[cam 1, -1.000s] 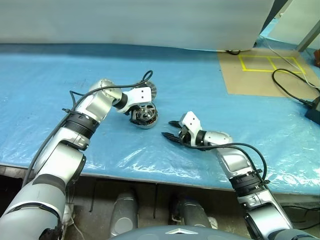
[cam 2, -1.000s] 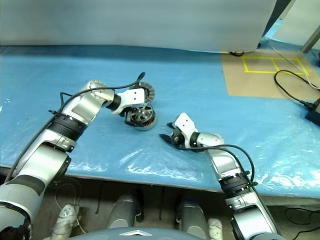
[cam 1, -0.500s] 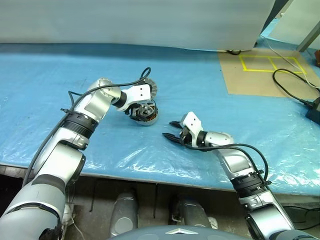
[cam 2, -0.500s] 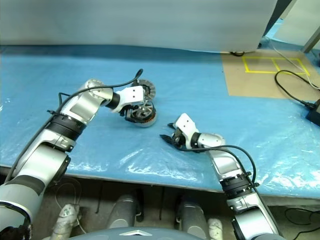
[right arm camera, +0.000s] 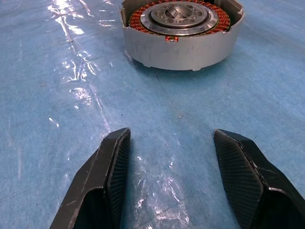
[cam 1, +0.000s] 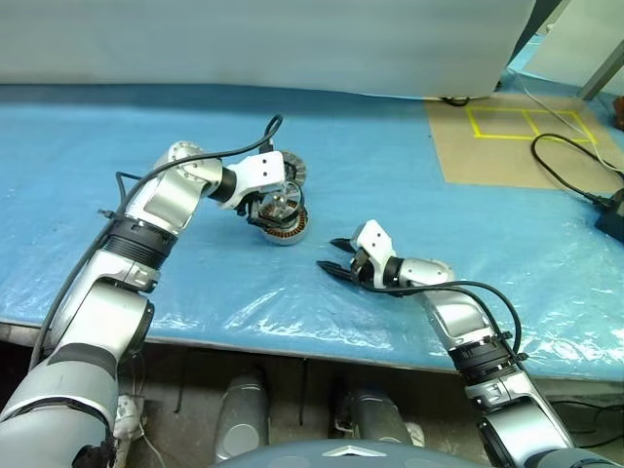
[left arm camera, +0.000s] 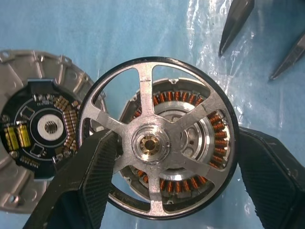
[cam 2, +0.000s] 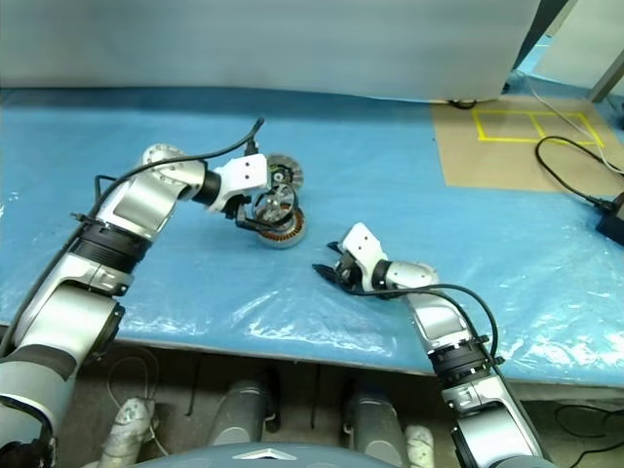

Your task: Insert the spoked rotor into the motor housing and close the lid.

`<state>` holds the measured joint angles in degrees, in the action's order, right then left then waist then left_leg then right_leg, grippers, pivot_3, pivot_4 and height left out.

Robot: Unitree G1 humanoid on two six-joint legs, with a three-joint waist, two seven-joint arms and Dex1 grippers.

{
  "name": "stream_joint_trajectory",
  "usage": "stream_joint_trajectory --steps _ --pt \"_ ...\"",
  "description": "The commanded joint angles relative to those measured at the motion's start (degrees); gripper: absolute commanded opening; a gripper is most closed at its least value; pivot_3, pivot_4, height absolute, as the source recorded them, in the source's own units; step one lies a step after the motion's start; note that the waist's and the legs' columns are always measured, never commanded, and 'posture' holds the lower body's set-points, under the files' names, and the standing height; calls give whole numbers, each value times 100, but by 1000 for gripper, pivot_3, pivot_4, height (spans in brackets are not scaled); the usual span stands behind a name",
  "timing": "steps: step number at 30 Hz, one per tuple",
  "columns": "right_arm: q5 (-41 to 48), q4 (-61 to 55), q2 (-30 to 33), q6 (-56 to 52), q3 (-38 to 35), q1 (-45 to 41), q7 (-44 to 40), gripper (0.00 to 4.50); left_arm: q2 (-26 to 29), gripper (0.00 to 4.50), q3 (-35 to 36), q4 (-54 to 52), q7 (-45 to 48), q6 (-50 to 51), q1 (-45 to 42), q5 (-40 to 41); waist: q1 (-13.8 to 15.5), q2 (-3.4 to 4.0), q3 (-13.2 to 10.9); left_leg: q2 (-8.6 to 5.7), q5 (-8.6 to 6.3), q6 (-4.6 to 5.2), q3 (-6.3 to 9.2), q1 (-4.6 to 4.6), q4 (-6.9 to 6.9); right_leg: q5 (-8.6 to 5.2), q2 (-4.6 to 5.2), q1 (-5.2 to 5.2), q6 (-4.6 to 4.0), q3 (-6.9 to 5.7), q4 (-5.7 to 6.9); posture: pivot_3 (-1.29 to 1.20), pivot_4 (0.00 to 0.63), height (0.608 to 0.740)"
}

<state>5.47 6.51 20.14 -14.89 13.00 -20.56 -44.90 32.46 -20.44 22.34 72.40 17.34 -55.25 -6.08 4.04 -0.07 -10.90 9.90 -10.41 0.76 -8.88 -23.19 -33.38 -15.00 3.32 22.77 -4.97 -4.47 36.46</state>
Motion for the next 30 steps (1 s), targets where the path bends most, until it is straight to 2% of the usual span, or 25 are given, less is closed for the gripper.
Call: stream_joint_trajectory --steps 1,11,18,30 --pt "-10 -107 -19 50 28 -85 -16 2902 162 3640 87 -148 -21 -123 68 -16 0 0 0 0 0 0 0 0 0 0 0 0 0 0 0 0 150 740" --pt "24 -372 7 -148 50 -45 13 2902 -30 3640 193 -329 -196 34 243 154 7 0 0 -1 10 -16 0 -2 0 0 0 0 1 0 -1 0 150 740" --pt "30 -116 103 48 -8 -31 -79 2902 -93 3640 349 -469 -266 158 248 410 5 0 0 -1 10 -16 0 -2 0 0 0 0 0 0 -1 0 150 740" --pt "51 -580 108 -248 49 43 -19 2902 -114 3640 178 -229 -440 76 338 140 1 0 0 -1 10 -16 0 -1 -1 1 0 0 1 0 0 0 150 740"
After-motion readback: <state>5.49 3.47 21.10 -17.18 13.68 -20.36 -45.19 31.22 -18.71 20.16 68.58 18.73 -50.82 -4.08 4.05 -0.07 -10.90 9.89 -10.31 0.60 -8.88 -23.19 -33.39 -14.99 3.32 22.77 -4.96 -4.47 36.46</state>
